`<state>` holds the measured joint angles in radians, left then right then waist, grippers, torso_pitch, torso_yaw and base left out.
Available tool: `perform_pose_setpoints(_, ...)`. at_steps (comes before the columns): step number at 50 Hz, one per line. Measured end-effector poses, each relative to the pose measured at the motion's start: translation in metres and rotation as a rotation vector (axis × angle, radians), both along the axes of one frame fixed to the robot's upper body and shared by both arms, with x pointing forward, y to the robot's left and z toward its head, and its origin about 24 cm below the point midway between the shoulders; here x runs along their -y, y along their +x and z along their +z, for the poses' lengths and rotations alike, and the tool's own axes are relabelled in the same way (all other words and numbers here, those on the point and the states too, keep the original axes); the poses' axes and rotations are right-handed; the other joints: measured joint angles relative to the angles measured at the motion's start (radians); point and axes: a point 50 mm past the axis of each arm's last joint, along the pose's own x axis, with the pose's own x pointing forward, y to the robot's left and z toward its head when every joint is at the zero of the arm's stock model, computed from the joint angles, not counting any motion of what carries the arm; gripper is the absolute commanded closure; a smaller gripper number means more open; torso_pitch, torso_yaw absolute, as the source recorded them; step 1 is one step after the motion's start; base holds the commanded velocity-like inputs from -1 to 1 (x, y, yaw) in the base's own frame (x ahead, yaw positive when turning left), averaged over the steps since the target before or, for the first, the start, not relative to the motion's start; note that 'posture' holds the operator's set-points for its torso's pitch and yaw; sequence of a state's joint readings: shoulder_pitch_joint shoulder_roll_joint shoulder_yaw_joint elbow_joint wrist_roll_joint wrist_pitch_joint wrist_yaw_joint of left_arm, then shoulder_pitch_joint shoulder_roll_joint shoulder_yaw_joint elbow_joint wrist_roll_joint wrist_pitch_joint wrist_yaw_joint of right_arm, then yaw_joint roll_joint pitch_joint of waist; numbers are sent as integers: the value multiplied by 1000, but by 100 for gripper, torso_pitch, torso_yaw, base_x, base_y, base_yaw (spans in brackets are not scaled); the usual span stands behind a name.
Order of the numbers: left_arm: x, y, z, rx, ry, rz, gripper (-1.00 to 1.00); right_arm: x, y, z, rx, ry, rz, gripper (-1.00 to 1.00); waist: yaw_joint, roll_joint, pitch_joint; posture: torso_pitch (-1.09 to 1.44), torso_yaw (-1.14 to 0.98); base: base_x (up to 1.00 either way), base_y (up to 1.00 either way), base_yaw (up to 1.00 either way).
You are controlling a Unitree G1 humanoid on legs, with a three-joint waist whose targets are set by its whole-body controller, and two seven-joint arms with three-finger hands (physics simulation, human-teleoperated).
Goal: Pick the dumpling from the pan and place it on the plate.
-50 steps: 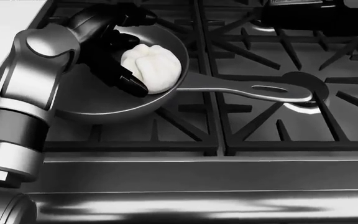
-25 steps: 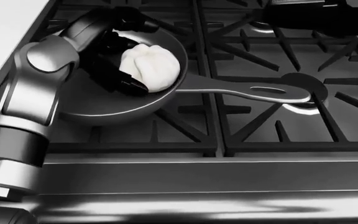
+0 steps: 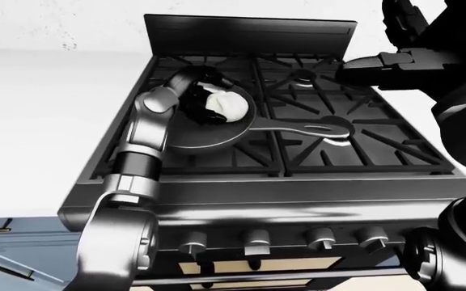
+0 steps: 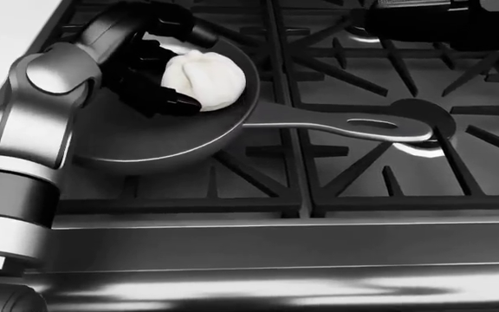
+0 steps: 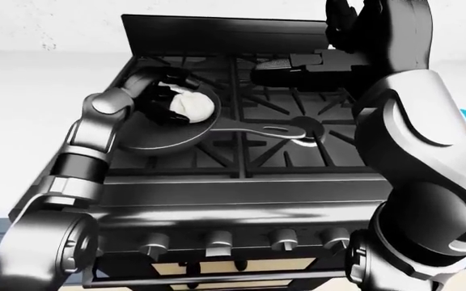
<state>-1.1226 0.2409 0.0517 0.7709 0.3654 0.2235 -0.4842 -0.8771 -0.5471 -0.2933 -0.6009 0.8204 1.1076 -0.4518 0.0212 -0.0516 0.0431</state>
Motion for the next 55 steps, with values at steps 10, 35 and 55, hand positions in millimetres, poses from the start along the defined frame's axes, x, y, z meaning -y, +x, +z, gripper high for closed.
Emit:
perform_pose_setpoints(10,-1,-1,4,-2,-11,8,29,1,0,1,2,0,-3,-100,-1,0,6,0,0,0,0,0)
perform_pose_setpoints(35,-11,-1,53,106,-58,62,60,2,-1,1,2,-3,-11,-100,-2,0,9,0,0,0,0,0)
perform_pose_setpoints(55,-18,-3,87,154,-95,80,60,3,7,-11,-76,-50,-42,-100,-2,0,11,0,0,0,0,0)
